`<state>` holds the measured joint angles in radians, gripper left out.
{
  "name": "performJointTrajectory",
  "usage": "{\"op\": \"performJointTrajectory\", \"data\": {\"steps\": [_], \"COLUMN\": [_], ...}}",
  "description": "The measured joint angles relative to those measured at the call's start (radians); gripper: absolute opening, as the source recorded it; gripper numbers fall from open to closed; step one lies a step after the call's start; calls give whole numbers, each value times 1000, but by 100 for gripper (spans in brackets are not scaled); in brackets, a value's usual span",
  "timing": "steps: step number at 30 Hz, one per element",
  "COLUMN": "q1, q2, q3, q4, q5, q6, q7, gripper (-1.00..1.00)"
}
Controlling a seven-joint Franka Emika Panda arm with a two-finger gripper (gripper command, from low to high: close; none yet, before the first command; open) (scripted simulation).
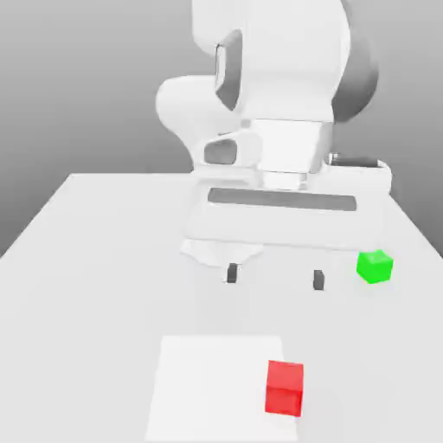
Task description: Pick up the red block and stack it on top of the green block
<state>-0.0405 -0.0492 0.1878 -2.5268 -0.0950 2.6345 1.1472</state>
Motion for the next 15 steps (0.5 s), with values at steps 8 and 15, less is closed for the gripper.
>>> {"op": "performJointTrajectory", "data": {"steps": [8,15], "q1": [48,82], "q2": [284,381], "q3": [-17,-59], "q4": [-43,-29], "q5": [-23,-67], "q6": [169,248], "q7": [90,124], "gripper": [0,-100]}}
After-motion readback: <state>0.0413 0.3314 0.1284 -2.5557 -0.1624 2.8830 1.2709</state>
